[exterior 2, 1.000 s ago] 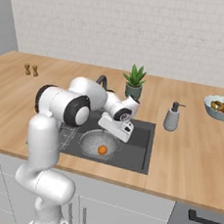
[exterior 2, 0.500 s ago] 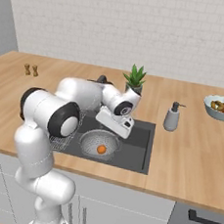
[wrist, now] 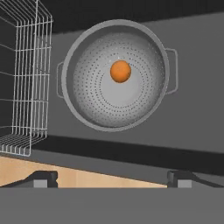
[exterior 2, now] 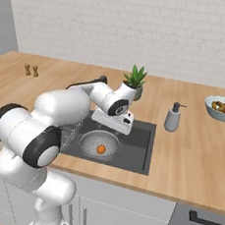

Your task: Put the colander in the sink, put the tangerine in the colander, and turn on the sink faucet and pour water over the colander.

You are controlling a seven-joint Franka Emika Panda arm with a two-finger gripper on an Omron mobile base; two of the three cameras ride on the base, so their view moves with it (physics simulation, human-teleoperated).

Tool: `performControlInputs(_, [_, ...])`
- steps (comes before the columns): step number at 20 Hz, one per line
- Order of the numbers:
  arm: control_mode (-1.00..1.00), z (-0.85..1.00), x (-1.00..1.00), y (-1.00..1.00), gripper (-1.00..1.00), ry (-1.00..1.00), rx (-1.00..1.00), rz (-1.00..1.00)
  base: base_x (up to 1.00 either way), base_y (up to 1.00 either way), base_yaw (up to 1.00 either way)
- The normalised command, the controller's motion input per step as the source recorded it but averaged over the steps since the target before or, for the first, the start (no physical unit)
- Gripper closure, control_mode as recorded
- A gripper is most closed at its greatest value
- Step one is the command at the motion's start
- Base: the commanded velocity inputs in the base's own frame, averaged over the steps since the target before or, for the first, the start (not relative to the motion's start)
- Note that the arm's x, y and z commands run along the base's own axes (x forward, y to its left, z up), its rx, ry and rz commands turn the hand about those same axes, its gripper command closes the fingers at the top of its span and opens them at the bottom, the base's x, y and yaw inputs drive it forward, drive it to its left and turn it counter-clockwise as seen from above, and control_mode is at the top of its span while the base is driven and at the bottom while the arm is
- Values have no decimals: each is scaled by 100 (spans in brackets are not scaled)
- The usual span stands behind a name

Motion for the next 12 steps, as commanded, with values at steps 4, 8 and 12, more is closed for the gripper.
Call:
performControlInputs(4, [-100, 33, -37, 2, -100, -32, -18, 3, 0, 0, 0])
performControlInputs(8, [-100, 39, -14, 7, -100, -4, -1, 2, 0, 0, 0])
performControlInputs(12, [-100, 48, -11, 5, -100, 0, 2, 4, 0, 0, 0])
